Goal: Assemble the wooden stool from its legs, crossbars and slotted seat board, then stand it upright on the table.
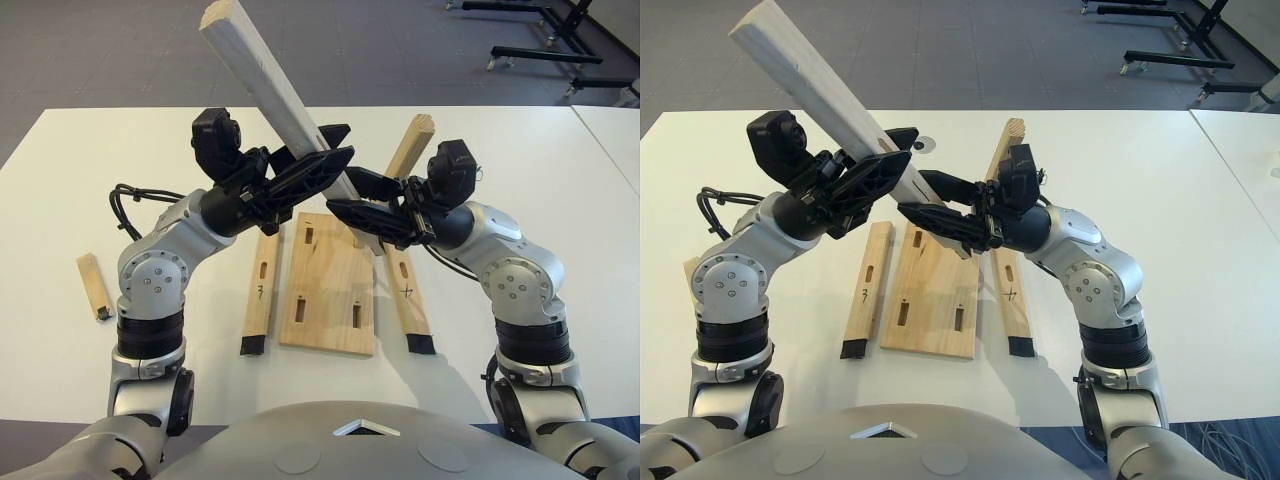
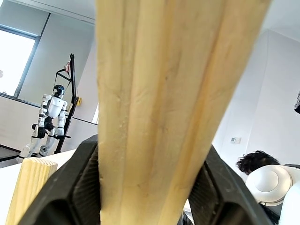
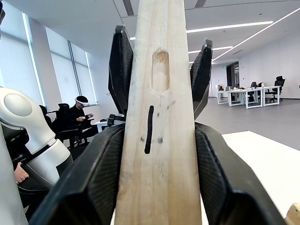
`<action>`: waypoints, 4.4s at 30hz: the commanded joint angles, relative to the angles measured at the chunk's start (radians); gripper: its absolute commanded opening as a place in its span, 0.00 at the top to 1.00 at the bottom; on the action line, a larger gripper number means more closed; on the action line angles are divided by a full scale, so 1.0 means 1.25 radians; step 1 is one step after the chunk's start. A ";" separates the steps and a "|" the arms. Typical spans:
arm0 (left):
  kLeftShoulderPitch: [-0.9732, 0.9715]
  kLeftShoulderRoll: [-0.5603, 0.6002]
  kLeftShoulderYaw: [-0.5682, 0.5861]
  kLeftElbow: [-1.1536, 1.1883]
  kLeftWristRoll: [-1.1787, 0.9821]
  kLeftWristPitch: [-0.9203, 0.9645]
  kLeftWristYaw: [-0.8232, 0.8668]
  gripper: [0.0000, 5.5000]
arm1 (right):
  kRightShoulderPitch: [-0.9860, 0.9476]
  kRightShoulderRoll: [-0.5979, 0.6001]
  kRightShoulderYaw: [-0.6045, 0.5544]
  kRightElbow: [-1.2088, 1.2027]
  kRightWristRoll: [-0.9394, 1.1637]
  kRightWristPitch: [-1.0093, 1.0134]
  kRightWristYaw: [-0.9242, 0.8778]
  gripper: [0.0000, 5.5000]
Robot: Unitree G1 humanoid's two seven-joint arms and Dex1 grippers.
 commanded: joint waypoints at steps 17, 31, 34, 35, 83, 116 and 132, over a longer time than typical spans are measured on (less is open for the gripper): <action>0.056 0.140 0.054 0.053 0.241 -0.183 -0.131 0.63 | -0.192 -0.064 -0.334 0.063 0.248 -0.035 -0.194 0.29; -0.056 0.080 0.034 0.571 0.498 -0.647 -0.349 0.63 | -0.196 -0.030 -0.274 0.098 0.146 -0.068 -0.213 0.29; -0.062 0.041 0.041 0.645 0.491 -0.732 -0.415 0.63 | -0.205 -0.026 -0.262 0.108 0.141 -0.063 -0.202 0.29; -0.065 0.036 0.039 0.670 0.498 -0.755 -0.433 0.63 | -0.209 -0.026 -0.260 0.112 0.141 -0.061 -0.199 0.29; -0.021 0.128 -0.120 0.641 0.527 -0.542 -0.664 0.63 | -0.217 -0.028 -0.234 0.105 0.144 -0.015 -0.164 0.29; 0.086 0.251 -0.209 0.336 0.478 -0.328 -0.566 0.63 | -0.072 -0.138 -0.215 0.157 -0.008 0.015 -0.074 0.29; 0.057 0.249 -0.231 0.347 0.479 -0.316 -0.570 0.63 | -0.089 -0.139 -0.100 0.209 -0.180 -0.063 -0.051 0.29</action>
